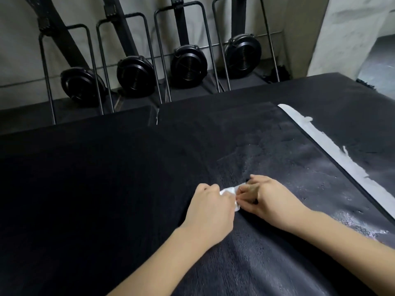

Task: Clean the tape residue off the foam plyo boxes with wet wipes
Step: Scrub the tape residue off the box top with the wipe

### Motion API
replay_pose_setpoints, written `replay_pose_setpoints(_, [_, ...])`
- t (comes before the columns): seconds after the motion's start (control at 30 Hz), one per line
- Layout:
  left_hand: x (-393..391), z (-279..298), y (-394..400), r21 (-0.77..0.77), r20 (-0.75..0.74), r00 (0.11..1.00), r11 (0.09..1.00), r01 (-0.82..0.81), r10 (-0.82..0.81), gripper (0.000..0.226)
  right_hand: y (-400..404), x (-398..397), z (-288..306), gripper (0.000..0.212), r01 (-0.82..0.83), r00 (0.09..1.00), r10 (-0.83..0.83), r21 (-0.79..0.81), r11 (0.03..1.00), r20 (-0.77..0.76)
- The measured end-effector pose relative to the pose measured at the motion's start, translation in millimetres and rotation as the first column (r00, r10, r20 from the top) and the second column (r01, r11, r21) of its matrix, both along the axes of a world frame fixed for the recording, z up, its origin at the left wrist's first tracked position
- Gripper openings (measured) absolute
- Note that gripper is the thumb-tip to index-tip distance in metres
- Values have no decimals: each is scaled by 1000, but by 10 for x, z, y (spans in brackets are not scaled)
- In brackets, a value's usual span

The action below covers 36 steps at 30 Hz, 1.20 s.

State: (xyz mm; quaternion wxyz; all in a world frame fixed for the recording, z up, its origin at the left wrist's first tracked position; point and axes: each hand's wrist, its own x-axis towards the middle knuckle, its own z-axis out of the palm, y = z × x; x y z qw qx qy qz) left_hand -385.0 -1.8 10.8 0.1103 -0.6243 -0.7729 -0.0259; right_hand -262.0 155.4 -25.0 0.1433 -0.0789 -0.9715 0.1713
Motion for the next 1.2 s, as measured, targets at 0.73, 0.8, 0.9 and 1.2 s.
replay_pose_setpoints(0.73, [700,48,-580,10,14,998,999,53,-53,13,-646,757,38,22,24,999,-26,-72,997,-36])
replay_pose_setpoints(0.8, [852,-15,-760,16,57,995,997,75,-76,15,-840,1005,49,23,4,999,-8,-94,996,-36])
replay_pose_setpoints(0.9, [918,-120,-845,25,79,991,994,103,-105,9,-899,1078,26,19,7,997,-13,-80,997,-75])
replay_pose_setpoints(1.2, [435,98,-232,-46,124,990,997,-58,64,23,-448,344,-67,23,123,986,-132,-84,989,-103])
